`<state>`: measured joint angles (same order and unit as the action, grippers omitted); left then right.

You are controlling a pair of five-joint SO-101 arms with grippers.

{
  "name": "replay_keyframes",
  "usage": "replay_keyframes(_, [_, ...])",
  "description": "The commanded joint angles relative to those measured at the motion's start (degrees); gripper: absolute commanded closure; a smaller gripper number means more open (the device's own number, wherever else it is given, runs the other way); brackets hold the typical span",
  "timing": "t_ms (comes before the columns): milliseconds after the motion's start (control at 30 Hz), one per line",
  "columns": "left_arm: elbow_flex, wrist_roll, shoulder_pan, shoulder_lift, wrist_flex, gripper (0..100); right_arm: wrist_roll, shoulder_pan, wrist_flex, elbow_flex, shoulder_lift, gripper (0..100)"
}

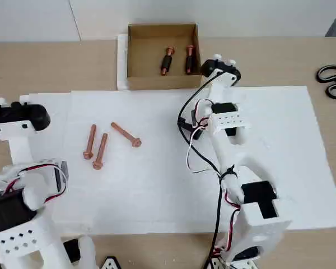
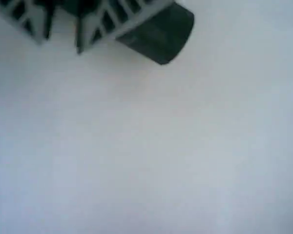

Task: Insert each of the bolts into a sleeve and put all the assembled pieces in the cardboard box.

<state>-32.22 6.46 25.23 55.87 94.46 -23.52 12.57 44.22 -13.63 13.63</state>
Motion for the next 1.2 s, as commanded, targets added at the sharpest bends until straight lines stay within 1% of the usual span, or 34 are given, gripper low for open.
replay_keyframes(0, [0.0, 0.3, 0.2, 0.7, -1.5, 83, -0.4, -0.3, -0.2, -0.5, 0.4, 95.2])
replay_keyframes(167, [0.0, 0.3, 0.2, 0.7, -1.4, 83, -0.4, 0.0, -0.1, -0.4, 0.1, 95.2])
replay_keyframes(267, [0.0, 0.3, 0.2, 0.7, -1.4, 83, -0.2, 0.0, 0.7, 1.0, -2.6, 95.1])
replay_keyframes(400, [0.0, 0.3, 0.2, 0.7, -1.4, 83, 3.7, 0.1, 3.5, 3.9, -7.5, 95.1])
replay_keyframes(500, [0.0, 0.3, 0.2, 0.7, -1.4, 83, 4.5, -0.2, 4.4, 5.0, -9.8, 95.1])
replay_keyframes(667, [0.0, 0.3, 0.2, 0.7, -1.4, 83, 4.5, -3.0, 3.8, 5.5, -8.5, 95.0])
replay_keyframes(733, [0.0, 0.3, 0.2, 0.7, -1.4, 83, 4.4, -4.9, 3.8, 6.3, -7.1, 92.6])
replay_keyframes(867, [0.0, 0.3, 0.2, 0.7, -1.4, 83, 4.4, -6.7, 5.2, 6.9, -4.4, 83.5])
replay_keyframes(1033, [0.0, 0.3, 0.2, 0.7, -1.4, 83, 4.3, -2.5, 11.1, 7.1, -4.1, 86.3])
replay_keyframes(1167, [0.0, 0.3, 0.2, 0.7, -1.4, 83, 4.2, 0.9, 13.3, 7.1, -4.1, 89.4])
